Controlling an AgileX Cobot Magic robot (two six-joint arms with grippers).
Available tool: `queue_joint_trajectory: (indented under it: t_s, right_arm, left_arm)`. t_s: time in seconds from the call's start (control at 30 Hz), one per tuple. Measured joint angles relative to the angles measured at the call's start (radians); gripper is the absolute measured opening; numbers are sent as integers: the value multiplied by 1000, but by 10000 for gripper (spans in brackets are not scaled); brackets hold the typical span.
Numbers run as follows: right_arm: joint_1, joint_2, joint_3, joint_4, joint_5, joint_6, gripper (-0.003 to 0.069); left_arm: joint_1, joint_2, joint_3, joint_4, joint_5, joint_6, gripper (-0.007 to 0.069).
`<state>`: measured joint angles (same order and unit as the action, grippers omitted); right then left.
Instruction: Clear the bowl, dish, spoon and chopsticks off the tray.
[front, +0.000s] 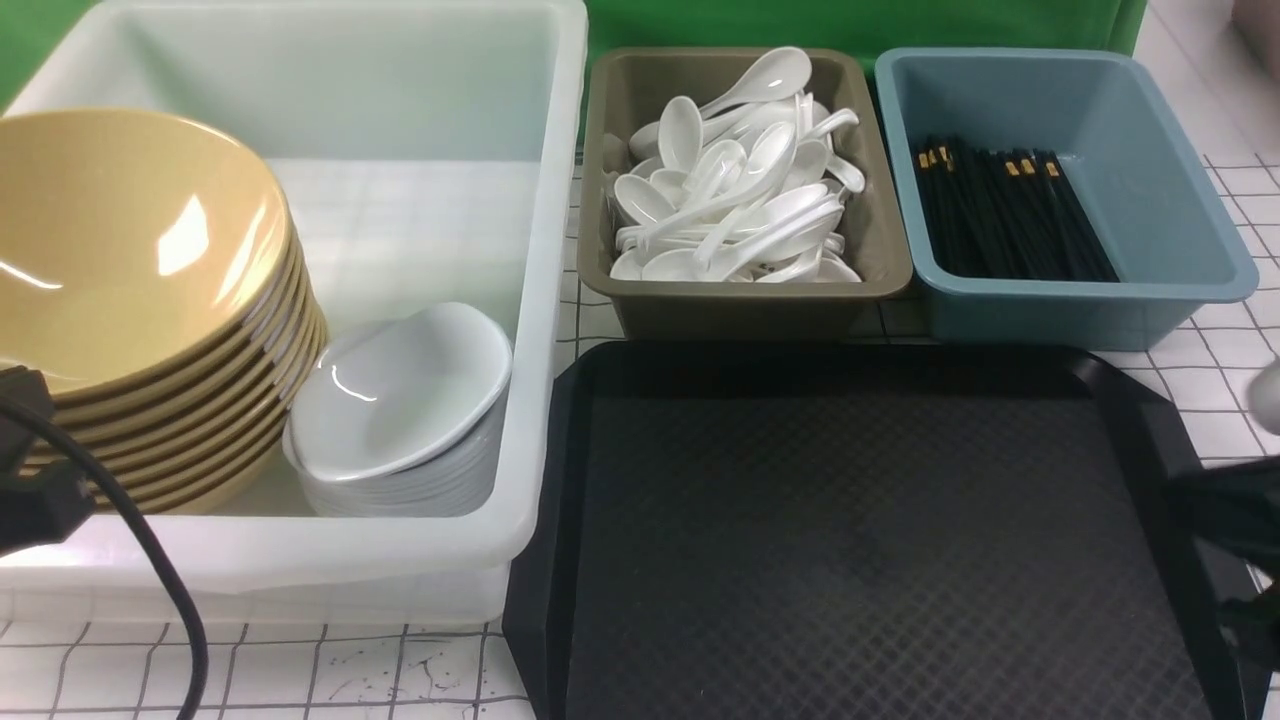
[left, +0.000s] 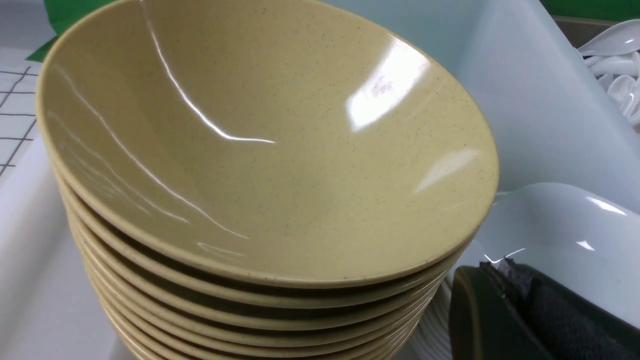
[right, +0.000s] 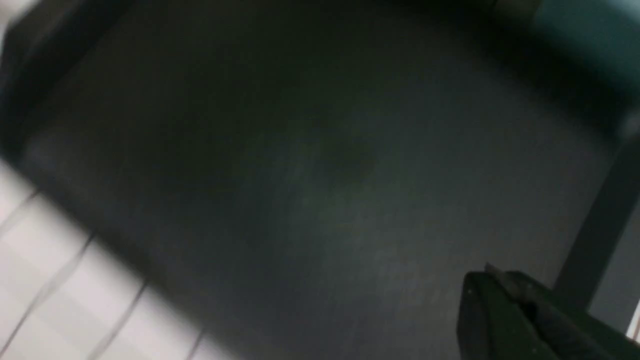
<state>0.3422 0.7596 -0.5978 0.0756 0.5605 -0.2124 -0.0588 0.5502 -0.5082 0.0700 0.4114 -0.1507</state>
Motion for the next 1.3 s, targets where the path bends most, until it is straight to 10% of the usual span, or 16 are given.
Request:
queue_joint_trajectory:
  t_s: [0.3,0.8,1.3]
  right_arm:
    - [-175,-547,506,-2,-610,-17,36]
    - [-415,-771,623,-2,-317,89,36]
    - [-450,-772,625,-162,-248,273,36]
  left_arm:
    - [0,0,0,-9,0,0,-12]
    - [0,0,0,-11,6,0,-12]
    - [0,0,0,-11,30,0,-12]
